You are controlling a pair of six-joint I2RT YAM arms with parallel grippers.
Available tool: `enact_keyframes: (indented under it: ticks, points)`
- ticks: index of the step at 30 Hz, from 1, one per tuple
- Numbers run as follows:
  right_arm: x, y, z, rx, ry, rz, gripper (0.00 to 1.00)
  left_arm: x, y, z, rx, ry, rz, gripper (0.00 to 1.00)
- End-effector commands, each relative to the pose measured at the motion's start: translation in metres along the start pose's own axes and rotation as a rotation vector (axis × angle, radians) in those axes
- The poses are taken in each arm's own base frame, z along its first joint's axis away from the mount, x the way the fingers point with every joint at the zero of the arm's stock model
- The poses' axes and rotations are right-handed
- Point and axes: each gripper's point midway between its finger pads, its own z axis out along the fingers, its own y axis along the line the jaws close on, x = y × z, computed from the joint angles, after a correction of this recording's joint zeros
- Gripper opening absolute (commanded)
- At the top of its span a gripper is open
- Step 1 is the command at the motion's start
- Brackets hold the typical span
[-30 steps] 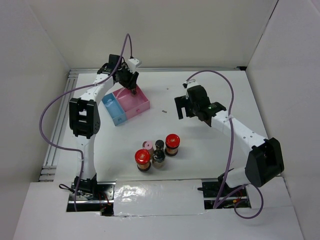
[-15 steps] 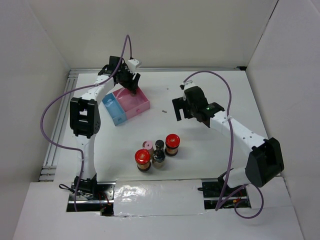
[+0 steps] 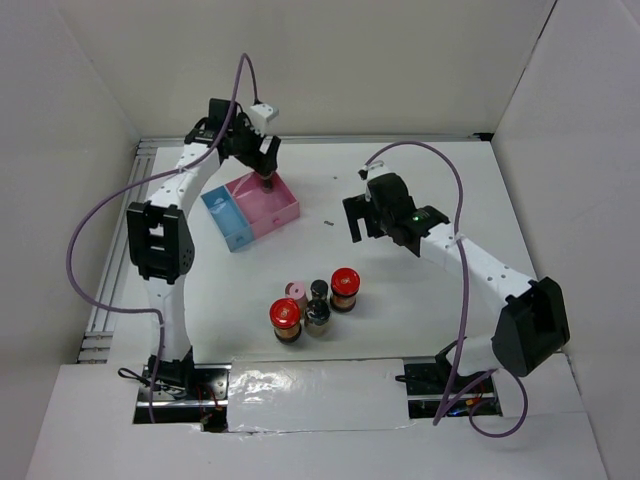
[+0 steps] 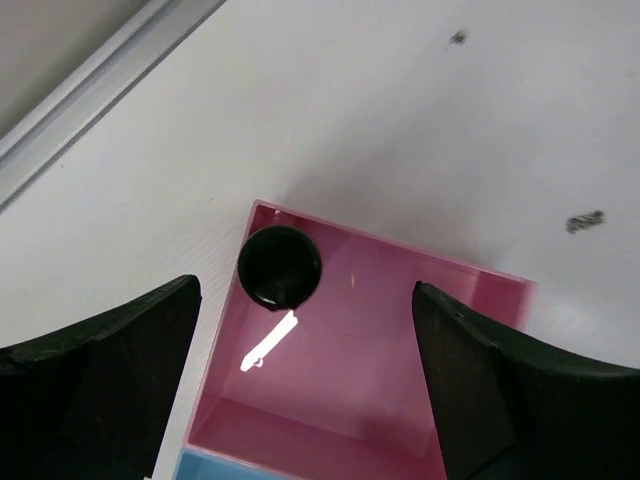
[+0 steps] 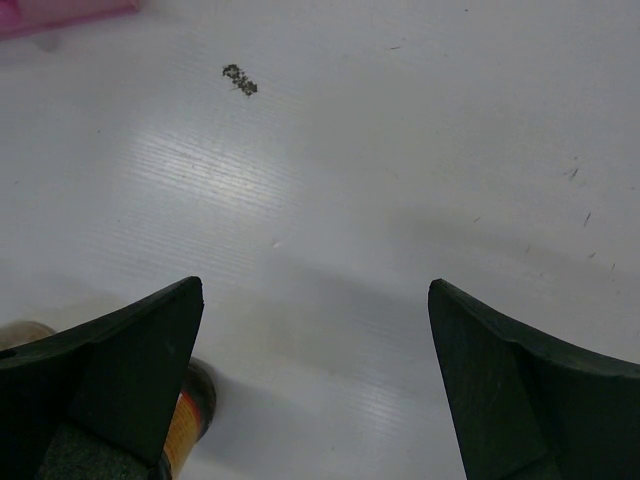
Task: Organize the condiment bottles
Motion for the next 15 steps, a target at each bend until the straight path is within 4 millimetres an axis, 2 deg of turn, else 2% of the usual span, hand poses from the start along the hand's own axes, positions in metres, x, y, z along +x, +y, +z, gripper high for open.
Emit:
enact_keyframes:
  ticks: [1,2,3,4,5,6,7,8,10,11,13,15]
  points:
    - [-0.016,0.004,-0.016,-0.018,-0.055,0.010,1.00,-0.089,-0.035,-0.086,0.083,-0.193,0.080,0.99]
    - [-0.015,0.004,-0.017,-0.019,-0.051,0.004,1.00,-0.105,-0.052,-0.116,0.130,-0.243,0.164,0.99]
    - [-0.014,0.006,-0.017,-0.024,-0.046,0.001,1.00,-0.108,-0.072,-0.132,0.203,-0.263,0.220,0.99]
    - [-0.013,0.005,-0.018,-0.023,-0.047,0.002,1.00,-0.097,-0.111,-0.149,0.363,-0.258,0.257,0.99]
    - [-0.010,0.004,-0.020,-0.024,-0.046,0.001,1.00,-0.079,-0.132,-0.157,0.437,-0.233,0.288,0.98]
    - [-0.009,0.004,-0.022,-0.023,-0.049,0.005,1.00,-0.078,-0.150,-0.186,0.458,-0.272,0.430,0.99]
    - [-0.009,0.004,-0.024,-0.026,-0.053,0.006,1.00,-0.056,-0.175,-0.198,0.534,-0.222,0.444,0.99]
    - [-0.005,0.004,-0.024,-0.027,-0.050,0.008,1.00,-0.036,-0.189,-0.212,0.566,-0.204,0.489,0.99]
    - [-0.009,0.004,-0.033,-0.038,-0.079,0.025,1.00,-0.009,-0.211,-0.225,0.634,-0.143,0.481,0.99]
    - [-0.006,0.003,-0.034,-0.038,-0.075,0.028,1.00,0.016,-0.224,-0.236,0.674,-0.086,0.453,0.99]
    - [-0.010,0.001,-0.044,-0.037,-0.095,0.042,1.00,0.036,-0.241,-0.245,0.717,-0.038,0.445,0.99]
    - [-0.011,-0.005,-0.052,-0.021,-0.098,0.062,1.00,0.075,-0.261,-0.255,0.727,0.050,0.454,0.99]
